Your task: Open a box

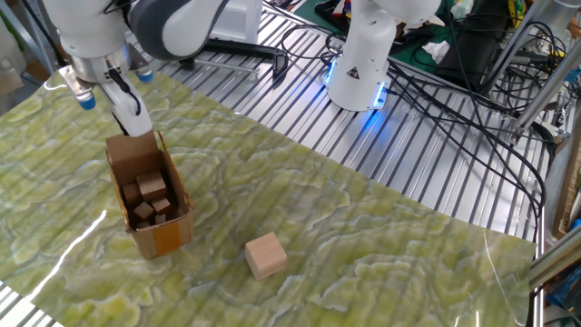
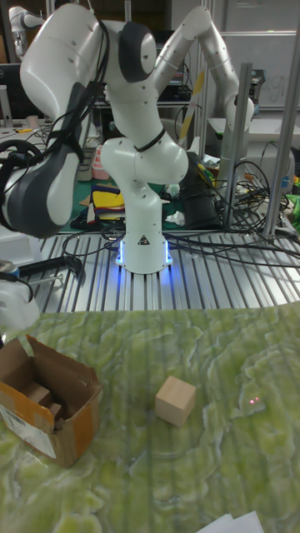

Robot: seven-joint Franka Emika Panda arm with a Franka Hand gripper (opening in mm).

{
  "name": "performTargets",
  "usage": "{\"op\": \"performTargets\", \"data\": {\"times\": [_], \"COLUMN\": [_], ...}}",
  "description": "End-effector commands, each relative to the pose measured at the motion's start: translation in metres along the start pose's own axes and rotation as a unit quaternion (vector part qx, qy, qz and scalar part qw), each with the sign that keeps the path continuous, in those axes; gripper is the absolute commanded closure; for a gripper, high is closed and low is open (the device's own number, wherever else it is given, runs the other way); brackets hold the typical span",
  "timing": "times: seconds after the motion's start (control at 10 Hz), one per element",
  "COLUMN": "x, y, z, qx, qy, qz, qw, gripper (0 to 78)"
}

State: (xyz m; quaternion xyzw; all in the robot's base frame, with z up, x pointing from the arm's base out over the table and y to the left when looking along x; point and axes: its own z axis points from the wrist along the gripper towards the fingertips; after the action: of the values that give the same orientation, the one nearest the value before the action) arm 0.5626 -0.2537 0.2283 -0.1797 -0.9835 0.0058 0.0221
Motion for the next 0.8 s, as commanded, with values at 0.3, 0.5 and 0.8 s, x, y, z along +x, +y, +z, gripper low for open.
{"op": "performTargets", "data": {"times": [0.3, 0.5, 0.8], "x": [-0.009, -0.008, 0.001], "y": [0.033, 0.045, 0.062], "z": [-0.029, -0.036, -0.040], "qx": [-0.001, -0.003, -0.004], "qy": [0.006, 0.010, 0.014], "qz": [0.021, 0.023, 0.036], "qw": [0.9998, 0.9997, 0.9992], "gripper": [77.6, 77.6, 77.6]}}
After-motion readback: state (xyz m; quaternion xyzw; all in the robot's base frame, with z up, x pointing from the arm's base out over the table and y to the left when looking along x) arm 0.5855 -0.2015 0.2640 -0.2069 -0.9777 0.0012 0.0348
